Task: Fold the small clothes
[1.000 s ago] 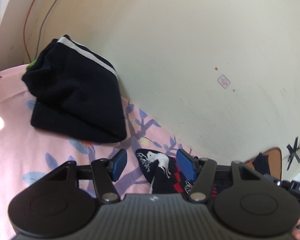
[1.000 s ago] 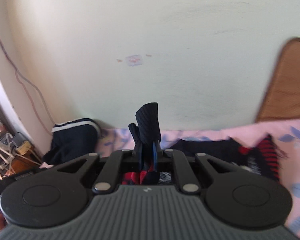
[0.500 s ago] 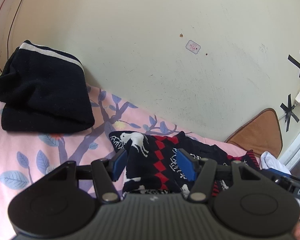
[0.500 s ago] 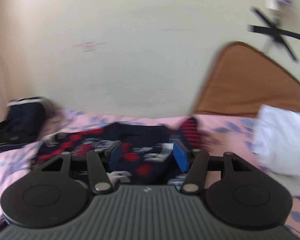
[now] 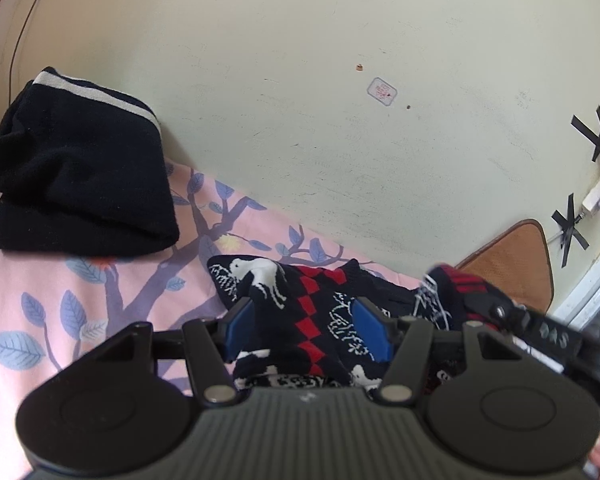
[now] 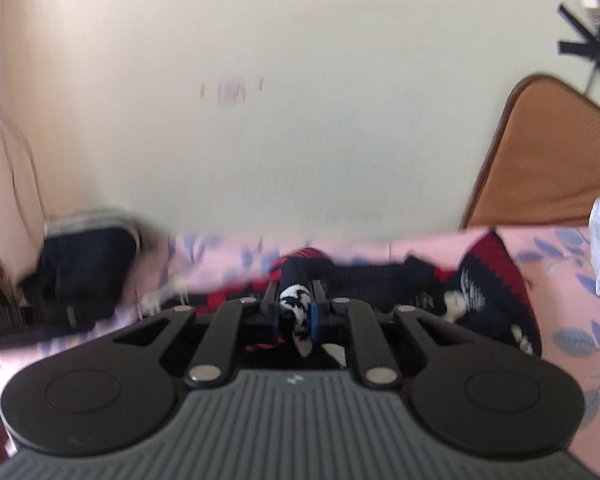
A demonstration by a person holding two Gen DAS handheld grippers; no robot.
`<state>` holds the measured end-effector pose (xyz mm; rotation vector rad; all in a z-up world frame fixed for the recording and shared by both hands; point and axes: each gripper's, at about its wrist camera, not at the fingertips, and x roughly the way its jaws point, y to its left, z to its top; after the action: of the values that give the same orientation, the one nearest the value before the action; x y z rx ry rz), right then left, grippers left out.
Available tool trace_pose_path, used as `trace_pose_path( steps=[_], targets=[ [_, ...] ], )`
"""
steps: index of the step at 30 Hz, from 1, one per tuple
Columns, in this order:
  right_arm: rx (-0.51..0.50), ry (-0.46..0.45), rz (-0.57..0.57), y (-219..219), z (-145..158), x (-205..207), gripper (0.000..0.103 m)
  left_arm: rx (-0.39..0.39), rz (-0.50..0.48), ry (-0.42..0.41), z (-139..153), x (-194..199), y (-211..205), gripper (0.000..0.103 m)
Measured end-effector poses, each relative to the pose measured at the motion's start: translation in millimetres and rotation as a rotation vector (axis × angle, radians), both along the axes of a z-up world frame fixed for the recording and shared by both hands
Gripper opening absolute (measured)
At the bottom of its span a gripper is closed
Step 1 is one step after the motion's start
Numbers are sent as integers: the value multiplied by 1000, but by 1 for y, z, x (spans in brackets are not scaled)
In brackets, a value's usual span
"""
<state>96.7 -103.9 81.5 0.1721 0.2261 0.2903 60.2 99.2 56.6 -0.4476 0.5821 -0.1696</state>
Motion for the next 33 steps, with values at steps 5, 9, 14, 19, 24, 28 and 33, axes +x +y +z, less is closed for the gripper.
trace_pose_path(
  steps=[5,9,14,19,24,28,33],
  targets=[
    [-197,240,183,43,-26,35,45,26,-1,23,-5,3,-1,56],
    [-131,81,53,-15,-8,11,52,0,10,31,-6,5,4,56],
    [-187,19,-238,-87,6,19,75,-20,-21,50,-10,8,-2,56],
    [-52,189,-207,-126,-8,55,76,47,-31,53,-13,9,-13,56],
    [-77,177,-281,-128,-22,54,19,55,-33,56,-15,9,-14,56],
    [-137,207,-329,-125,-39,58,25,64,-34,66,-17,11,-15,56],
    [-178,36,-368,-112,-18,15,51,60,-30,65,-17,10,-13,56]
  ],
)
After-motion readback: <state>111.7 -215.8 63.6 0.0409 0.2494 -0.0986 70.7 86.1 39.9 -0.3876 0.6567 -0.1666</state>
